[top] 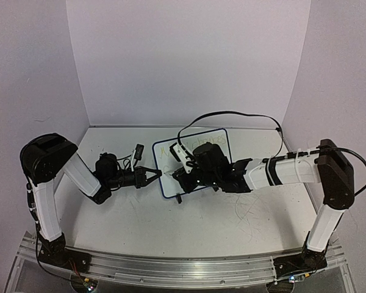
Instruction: Write a sentence on the whiteboard
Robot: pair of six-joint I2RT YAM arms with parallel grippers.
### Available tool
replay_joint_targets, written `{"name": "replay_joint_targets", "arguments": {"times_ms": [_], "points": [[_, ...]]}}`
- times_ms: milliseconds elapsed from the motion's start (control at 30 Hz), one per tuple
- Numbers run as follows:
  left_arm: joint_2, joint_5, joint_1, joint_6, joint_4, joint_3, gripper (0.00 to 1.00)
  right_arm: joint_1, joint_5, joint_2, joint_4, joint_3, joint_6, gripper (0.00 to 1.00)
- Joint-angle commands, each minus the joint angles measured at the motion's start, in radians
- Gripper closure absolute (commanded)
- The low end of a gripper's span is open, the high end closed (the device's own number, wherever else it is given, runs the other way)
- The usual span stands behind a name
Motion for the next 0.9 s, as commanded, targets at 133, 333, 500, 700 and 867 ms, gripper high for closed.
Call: {"name": "replay_joint_targets", "arguments": {"times_ms": [133,333,500,700,867], "points": [[-0.028,-0.02,-0.008,0.02,-0.063,0.024,1.0,0.005,0.067,-0.011,-0.007,-0.013,0.009,1.0],[-0.031,-0.019,-0.008,0.022,-0.065,0.02,1.0,0.005,0.121,-0.017,-0.006,-0.016,0.015,1.0],[-0.034,-0.02,-0.008,0.023,-0.067,0.019,1.0,0.005,0.151,-0.021,0.0,-0.018,0.023,1.0],[-0.033,-0.022,-0.009,0.023,-0.07,0.016,1.0,0.005,0.191,-0.026,0.013,-0.019,0.03,1.0],[-0.035,-0.021,-0.009,0.025,-0.072,0.019,1.0,0.005,0.212,-0.023,0.024,-0.016,0.037,1.0]]}}
